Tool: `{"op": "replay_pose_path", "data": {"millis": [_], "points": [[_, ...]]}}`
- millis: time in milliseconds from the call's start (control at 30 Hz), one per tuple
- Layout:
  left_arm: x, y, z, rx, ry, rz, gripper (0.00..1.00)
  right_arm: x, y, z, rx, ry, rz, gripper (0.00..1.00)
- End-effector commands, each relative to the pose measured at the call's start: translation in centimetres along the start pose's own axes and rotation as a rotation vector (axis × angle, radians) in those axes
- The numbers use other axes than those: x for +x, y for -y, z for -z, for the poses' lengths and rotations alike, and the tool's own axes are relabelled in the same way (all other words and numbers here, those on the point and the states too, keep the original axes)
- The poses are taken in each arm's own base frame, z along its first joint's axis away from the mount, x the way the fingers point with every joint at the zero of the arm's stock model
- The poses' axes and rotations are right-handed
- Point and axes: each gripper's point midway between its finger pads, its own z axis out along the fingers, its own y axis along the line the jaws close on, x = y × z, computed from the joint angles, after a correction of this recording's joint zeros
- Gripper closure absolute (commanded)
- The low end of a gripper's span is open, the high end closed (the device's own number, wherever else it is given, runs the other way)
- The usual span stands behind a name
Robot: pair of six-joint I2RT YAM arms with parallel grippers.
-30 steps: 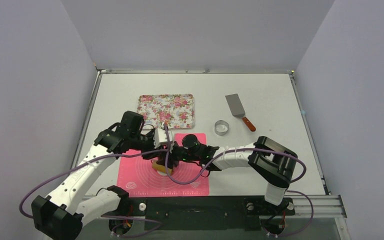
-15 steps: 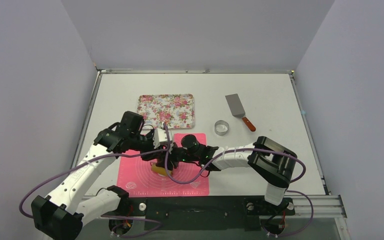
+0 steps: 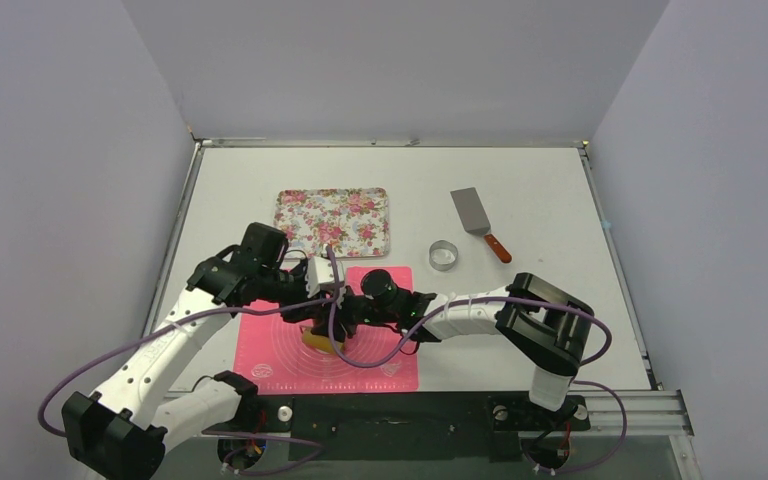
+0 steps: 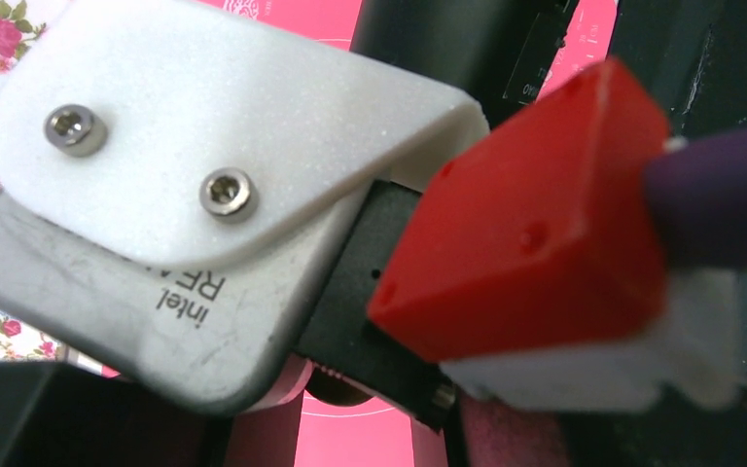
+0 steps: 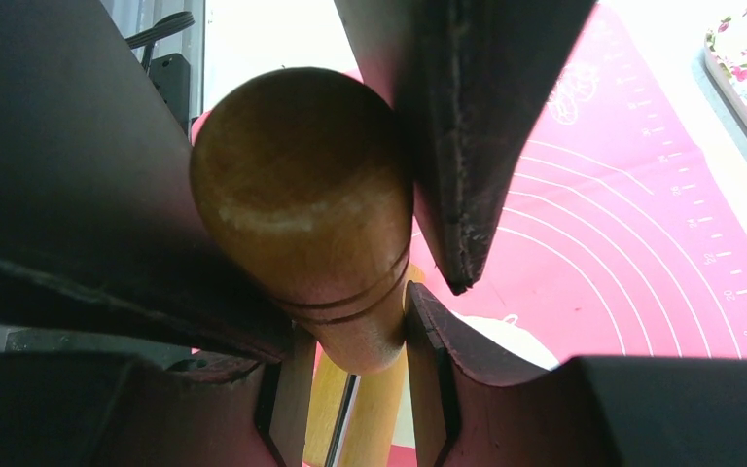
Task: Roll out the dumpling wrappers from the dough
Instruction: Flatten out the dough on the work surface.
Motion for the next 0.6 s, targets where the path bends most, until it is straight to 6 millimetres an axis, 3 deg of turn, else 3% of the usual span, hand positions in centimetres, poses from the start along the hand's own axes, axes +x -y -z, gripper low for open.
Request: {"op": "replay_pose_path", "data": {"millis": [0,200,433,567], "points": [[0.2,5.5,-1.0,0.256,-0.014,-0.117,1.00,8.4,-2.3,1.3,0.000,-0.359,-0.226,1.00],[-1.9,4.4,0.3,0.190,0.013,-0.109,1.00,3.1,-1.2,1.0,0.067,-0.230,-0.174,1.00],[-5.5,1.6,1.0,0.069,0.085,-0.131,1.00,-4.4,3.4,2.5,0.255,-0.017,-0.124,1.00],[-6.6,0.8,0.6,0.054,0.111,-0.131,1.00,-5.9,5.7,3.3,0.318,0.020,-0.110,1.00]]}}
